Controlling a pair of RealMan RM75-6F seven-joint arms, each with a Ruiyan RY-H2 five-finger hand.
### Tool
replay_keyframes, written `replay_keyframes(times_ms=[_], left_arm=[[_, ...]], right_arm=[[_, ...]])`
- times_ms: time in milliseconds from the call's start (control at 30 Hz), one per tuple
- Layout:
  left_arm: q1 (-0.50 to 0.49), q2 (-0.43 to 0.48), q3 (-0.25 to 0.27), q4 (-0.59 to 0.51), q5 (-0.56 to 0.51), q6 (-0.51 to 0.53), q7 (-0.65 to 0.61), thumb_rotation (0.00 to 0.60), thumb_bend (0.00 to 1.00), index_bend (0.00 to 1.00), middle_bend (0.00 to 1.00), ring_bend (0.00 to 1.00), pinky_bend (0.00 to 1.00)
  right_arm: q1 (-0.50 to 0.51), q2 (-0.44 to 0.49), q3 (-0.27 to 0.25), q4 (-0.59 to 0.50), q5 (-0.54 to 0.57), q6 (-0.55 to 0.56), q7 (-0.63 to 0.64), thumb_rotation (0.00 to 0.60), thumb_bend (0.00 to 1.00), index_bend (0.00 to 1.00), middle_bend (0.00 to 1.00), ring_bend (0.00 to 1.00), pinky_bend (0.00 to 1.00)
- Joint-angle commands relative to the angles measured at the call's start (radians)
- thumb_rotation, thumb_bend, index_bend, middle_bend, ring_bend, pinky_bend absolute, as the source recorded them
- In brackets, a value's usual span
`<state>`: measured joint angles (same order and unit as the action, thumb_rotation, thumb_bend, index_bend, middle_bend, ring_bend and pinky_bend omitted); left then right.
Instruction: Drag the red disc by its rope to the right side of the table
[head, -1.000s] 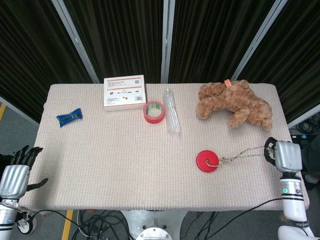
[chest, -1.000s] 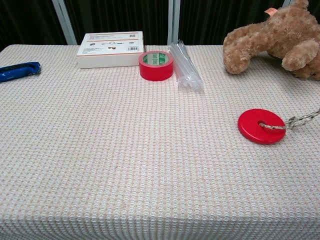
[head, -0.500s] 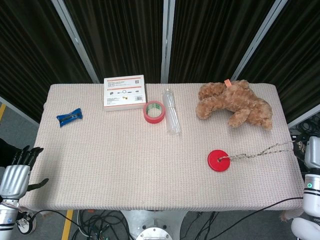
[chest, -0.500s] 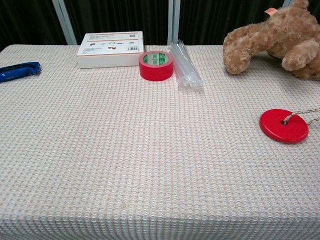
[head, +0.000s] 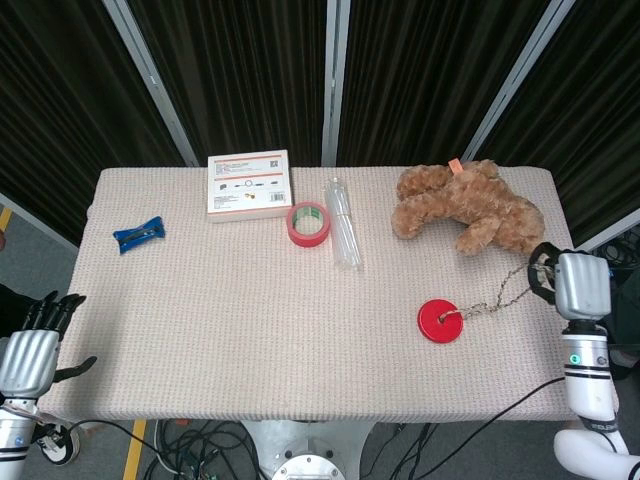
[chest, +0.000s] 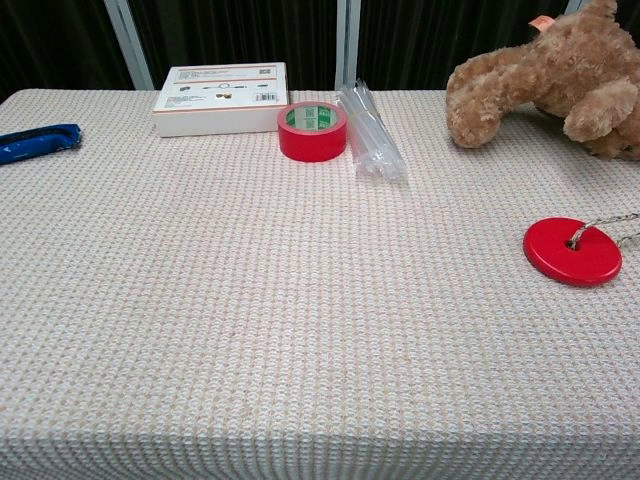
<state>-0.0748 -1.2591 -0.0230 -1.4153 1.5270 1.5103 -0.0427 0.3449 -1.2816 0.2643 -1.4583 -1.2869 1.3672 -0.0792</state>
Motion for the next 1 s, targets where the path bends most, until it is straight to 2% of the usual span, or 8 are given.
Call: replay_keyframes(times_ms=[33,233,300,400,467,533,733,1000], left_arm=[[0.001,0.000,0.000,0.003,-0.001,0.000,-0.003,0.600,0.01,0.14,0.13,0.02,0.12],[0.002,-0.002,0.000,0.009,0.000,0.002,-0.011,0.600,0.01,0.14,0.13,0.02,0.12],[0.002,-0.003,0.000,0.010,-0.002,0.001,-0.011,0.600,0.01,0.14,0.13,0.02,0.12],[0.002,-0.004,0.001,0.014,-0.004,-0.002,-0.014,0.600,0.01,0.14,0.13,0.02,0.12],[0.003,-0.004,0.001,0.015,-0.004,-0.001,-0.016,0.600,0.01,0.14,0.13,0.02,0.12],[0.003,-0.004,0.001,0.016,-0.003,-0.001,-0.017,0.600,0.01,0.14,0.13,0.02,0.12],[0.004,-0.003,0.000,0.015,-0.003,0.003,-0.018,0.600,0.01,0.14,0.13,0.02,0.12],[0.002,0.003,-0.002,0.006,0.000,0.005,-0.012,0.600,0.01,0.14,0.13,0.02,0.12]], right_arm=[[0.050,-0.007,-0.010,-0.119,-0.093,0.020,-0.081,0.600,0.59,1.00,0.93,0.67,0.62],[0.080,-0.055,-0.056,-0.144,-0.103,-0.042,-0.163,0.600,0.58,0.99,0.93,0.66,0.61],[0.086,-0.049,-0.077,-0.149,-0.074,-0.095,-0.192,0.600,0.46,0.90,0.87,0.59,0.49],[0.112,0.008,-0.113,-0.200,0.003,-0.243,-0.231,0.600,0.11,0.56,0.47,0.21,0.14],[0.127,0.038,-0.124,-0.229,0.034,-0.302,-0.241,0.600,0.02,0.24,0.20,0.04,0.02],[0.139,0.059,-0.125,-0.254,0.057,-0.330,-0.255,0.600,0.00,0.02,0.03,0.00,0.00],[0.126,0.094,-0.114,-0.280,0.016,-0.284,-0.198,0.600,0.00,0.00,0.00,0.00,0.00],[0.043,0.256,-0.147,-0.324,0.002,-0.244,-0.050,0.600,0.00,0.00,0.00,0.00,0.00]])
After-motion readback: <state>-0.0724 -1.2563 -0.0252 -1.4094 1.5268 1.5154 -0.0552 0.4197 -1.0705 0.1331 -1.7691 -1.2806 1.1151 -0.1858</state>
